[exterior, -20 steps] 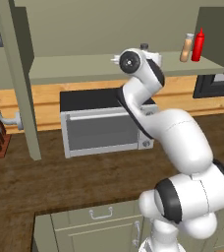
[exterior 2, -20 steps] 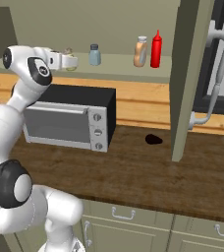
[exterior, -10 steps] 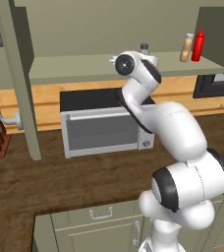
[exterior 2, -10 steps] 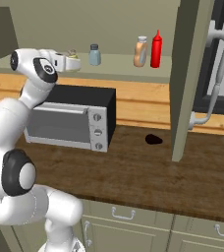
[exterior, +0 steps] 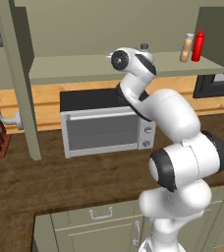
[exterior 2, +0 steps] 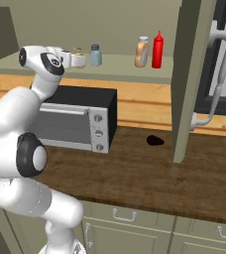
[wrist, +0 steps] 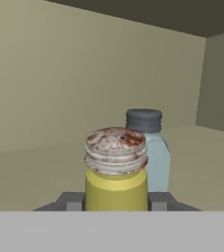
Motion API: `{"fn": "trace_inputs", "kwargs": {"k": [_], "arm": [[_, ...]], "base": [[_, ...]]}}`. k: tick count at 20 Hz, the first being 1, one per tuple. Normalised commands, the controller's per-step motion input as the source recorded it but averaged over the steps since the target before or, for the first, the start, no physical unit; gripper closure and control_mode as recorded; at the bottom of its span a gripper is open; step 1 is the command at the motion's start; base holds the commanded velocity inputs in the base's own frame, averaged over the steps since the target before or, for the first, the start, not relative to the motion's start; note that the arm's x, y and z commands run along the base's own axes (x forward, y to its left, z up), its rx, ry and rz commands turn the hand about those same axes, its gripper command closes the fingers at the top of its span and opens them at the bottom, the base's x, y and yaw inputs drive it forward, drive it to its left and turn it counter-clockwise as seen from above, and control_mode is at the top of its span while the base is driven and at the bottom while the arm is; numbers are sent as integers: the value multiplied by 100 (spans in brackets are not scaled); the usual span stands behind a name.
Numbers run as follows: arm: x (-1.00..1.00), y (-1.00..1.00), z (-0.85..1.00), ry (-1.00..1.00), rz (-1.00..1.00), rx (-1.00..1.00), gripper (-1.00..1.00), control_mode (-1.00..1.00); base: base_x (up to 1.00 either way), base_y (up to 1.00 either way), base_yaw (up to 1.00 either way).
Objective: Put the shaker and condiment bottle from the counter next to their counterparts in the cabinet.
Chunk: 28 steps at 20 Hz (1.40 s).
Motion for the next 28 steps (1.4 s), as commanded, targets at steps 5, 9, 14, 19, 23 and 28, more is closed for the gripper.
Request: {"fn": "trace_inputs", "kwargs": {"k": [5,9,14,19,23,28], "arm": [[59,0,-28,0,0,0,100,-100],[59,0,-29,0,0,0,100,-100],[49,0,-40,0,0,0,100,-100],[27,0,-45,-2,0,0,-100,-100],[0,0,-16,-2,0,0,-100,-100],[-35,5,0,-10,0,0,-100,-100]], "base": [[0,0,0],[0,0,0],[0,0,0],[0,0,0],[0,0,0],[0,0,0]]}}
